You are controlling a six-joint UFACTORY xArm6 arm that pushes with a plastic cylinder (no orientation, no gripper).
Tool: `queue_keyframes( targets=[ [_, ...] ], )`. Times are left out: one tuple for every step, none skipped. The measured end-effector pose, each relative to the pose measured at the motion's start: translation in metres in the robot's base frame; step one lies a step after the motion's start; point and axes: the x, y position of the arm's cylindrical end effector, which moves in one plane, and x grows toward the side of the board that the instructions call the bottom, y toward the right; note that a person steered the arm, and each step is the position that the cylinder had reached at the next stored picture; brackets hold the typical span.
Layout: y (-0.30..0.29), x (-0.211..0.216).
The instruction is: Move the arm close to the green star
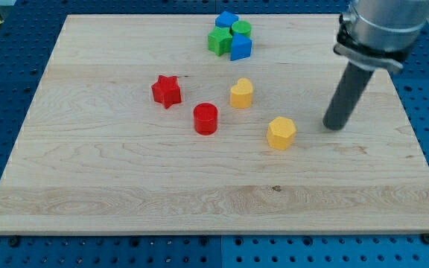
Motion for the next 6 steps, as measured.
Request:
queue_keyframes(
  targets=[
    [-0.035,-0.049],
    [-0.092,-0.086],
    [-0.169,-0.111],
    [-0.238,-0.138],
    [-0.246,-0.196],
    [-0.246,-0.204]
  ],
)
